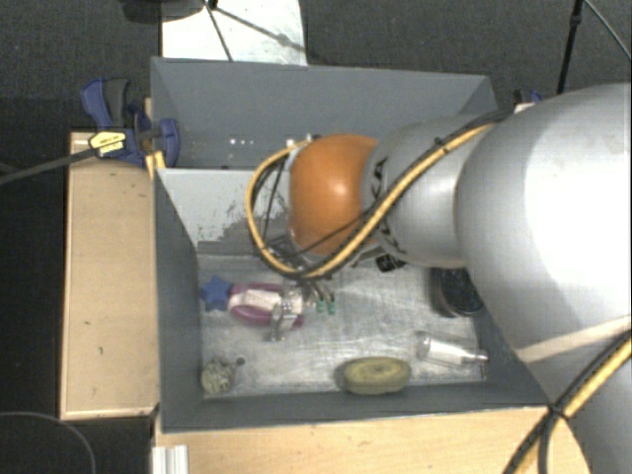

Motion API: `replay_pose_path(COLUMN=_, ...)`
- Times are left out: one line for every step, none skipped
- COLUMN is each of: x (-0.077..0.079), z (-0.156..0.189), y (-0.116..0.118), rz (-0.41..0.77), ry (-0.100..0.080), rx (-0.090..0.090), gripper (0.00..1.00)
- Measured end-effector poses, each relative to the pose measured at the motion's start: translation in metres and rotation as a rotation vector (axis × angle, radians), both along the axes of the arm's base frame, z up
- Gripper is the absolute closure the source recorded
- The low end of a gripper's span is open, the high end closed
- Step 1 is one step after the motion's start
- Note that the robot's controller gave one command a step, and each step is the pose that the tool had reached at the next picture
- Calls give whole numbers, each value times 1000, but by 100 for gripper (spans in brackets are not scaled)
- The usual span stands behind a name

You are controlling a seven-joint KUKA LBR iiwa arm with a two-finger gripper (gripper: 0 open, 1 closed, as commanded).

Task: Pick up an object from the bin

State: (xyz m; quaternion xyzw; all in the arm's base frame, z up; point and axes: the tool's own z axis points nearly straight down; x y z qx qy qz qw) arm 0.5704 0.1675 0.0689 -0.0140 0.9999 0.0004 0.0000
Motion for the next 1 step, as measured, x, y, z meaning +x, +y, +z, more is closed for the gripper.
replay_pose_path(x=1, z=1, y=0, rz=-4, ry=-3, rx=1, gripper=0)
